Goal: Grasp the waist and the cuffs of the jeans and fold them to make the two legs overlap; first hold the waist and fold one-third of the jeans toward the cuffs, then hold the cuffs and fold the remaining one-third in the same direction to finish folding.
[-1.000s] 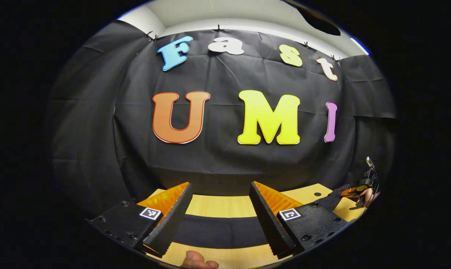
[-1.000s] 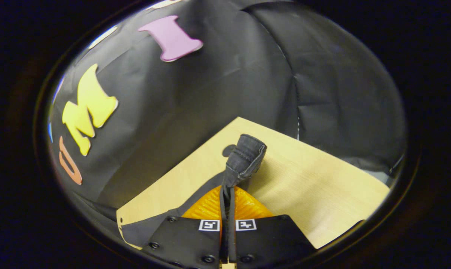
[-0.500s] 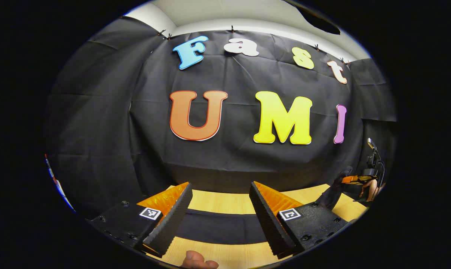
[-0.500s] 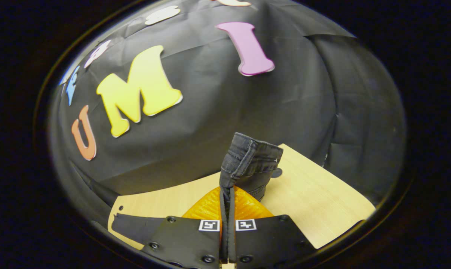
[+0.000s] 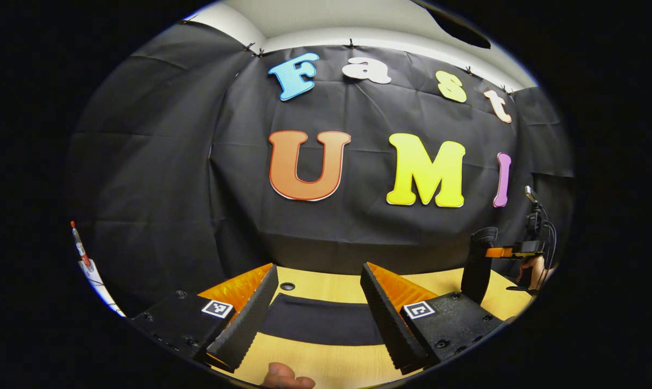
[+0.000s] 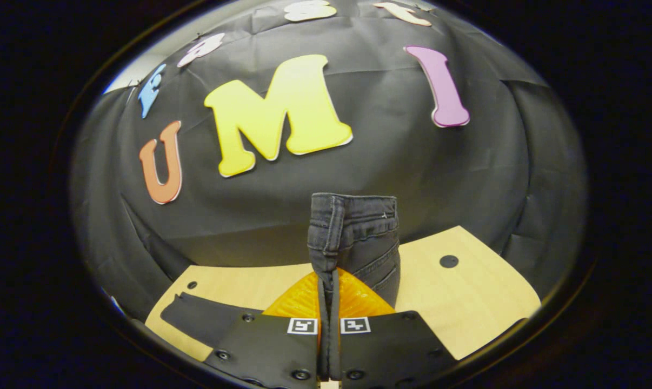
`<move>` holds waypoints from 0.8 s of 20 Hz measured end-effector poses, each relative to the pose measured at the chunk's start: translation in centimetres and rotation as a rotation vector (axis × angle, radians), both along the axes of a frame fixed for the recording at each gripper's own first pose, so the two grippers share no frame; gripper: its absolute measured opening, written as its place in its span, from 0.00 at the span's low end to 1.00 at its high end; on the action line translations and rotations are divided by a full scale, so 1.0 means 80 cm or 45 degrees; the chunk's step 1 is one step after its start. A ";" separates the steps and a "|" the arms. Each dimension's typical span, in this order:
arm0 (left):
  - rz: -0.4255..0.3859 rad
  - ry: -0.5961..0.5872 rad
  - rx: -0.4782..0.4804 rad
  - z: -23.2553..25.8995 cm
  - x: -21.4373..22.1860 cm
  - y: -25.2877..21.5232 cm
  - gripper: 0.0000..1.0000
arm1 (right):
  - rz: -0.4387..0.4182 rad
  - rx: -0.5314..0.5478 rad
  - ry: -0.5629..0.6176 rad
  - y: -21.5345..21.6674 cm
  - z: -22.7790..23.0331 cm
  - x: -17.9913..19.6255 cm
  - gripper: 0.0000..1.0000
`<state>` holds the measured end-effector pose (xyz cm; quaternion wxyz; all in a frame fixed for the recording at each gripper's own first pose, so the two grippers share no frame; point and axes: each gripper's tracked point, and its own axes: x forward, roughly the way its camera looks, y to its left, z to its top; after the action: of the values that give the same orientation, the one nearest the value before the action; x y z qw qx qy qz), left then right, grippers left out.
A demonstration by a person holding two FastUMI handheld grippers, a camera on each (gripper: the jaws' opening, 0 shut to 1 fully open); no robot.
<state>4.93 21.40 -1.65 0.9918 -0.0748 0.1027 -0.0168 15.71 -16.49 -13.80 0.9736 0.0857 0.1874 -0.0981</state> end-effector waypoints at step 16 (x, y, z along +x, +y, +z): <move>0.106 0.043 -0.004 -0.015 -0.048 0.080 0.99 | 0.301 -0.021 0.174 0.211 -0.126 0.008 0.01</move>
<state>1.13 27.78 -2.82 0.9896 -0.0807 0.1162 0.0254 16.31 0.36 -23.85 0.9640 0.0479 0.2612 0.0103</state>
